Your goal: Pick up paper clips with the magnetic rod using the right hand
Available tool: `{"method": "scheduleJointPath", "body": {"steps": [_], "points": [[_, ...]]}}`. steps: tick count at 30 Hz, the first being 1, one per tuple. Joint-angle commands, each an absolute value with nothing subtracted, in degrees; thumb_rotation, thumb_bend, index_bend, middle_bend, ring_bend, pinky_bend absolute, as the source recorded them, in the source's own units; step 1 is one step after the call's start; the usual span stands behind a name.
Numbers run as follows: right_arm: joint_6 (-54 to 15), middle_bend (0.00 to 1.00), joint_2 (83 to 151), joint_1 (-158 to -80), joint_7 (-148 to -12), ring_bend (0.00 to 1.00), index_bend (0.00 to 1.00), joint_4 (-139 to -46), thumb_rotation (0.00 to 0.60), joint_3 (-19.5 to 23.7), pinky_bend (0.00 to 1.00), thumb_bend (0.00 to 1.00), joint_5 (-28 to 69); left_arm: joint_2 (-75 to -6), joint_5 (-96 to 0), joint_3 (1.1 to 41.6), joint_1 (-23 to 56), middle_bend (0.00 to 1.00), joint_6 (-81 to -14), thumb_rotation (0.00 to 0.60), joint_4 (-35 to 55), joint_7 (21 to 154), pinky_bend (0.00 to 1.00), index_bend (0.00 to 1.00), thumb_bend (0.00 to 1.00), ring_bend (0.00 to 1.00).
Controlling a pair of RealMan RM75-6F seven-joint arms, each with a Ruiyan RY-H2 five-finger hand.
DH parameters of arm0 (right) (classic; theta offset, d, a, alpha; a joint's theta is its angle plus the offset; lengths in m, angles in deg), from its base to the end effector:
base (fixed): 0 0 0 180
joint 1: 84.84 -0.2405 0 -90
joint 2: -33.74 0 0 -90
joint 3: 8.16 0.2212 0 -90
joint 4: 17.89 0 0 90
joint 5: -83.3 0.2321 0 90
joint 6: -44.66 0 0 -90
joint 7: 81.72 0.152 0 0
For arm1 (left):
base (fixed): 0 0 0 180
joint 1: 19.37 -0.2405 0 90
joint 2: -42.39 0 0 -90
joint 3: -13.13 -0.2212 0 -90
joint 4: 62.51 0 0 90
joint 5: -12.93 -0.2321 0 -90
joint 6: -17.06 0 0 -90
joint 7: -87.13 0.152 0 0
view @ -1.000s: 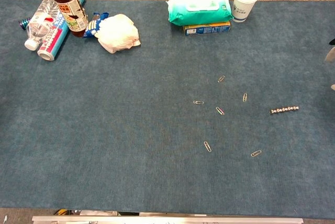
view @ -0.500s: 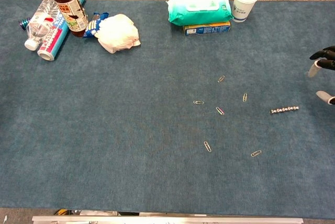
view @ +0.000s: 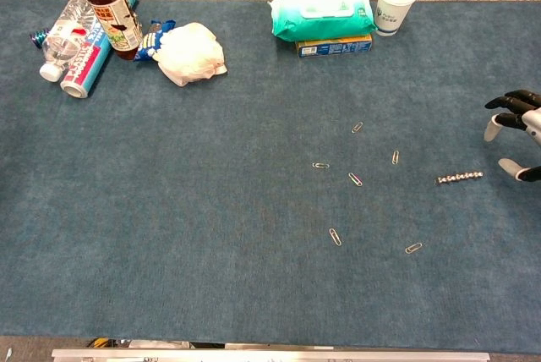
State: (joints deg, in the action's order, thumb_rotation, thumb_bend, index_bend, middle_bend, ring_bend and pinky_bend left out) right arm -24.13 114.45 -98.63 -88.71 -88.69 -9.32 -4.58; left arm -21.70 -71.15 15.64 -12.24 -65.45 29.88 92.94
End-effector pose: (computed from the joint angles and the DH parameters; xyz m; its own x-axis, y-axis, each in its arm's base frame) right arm -0.3175 -0.2181 0.0236 0.6106 -0.2417 0.7542 -0.7917 -0.2108 0.5734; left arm -0.2884 0.1981 0.1185 0.4842 0.0362 0.8742 0.8750 -0.0168 -0.4839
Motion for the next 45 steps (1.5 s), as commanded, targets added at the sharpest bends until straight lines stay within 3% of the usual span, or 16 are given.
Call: {"method": "scheduleJointPath", "body": {"steps": [1,45], "points": [[-23.9,0.16,114.7,-98.6,-88.6,0.07,0.42,-88.9,0.600,-9.6,0.27,0.31,-4.5,-21.7,-71.2,15.6,-12.2,0.33,-65.4,0.600,29.9,93.0,0.54,0.37,0.26,0.29],[-18.7,0.16,117.4,-99.9,-93.2,0.07,0.42,-87.8,0.600,-11.5,0.27,0.35,-2.0,-21.5,-71.0,15.7,-12.3,0.33,-65.6,0.600,29.8,92.3,0.54,0.37,0.26,0.29]]}}
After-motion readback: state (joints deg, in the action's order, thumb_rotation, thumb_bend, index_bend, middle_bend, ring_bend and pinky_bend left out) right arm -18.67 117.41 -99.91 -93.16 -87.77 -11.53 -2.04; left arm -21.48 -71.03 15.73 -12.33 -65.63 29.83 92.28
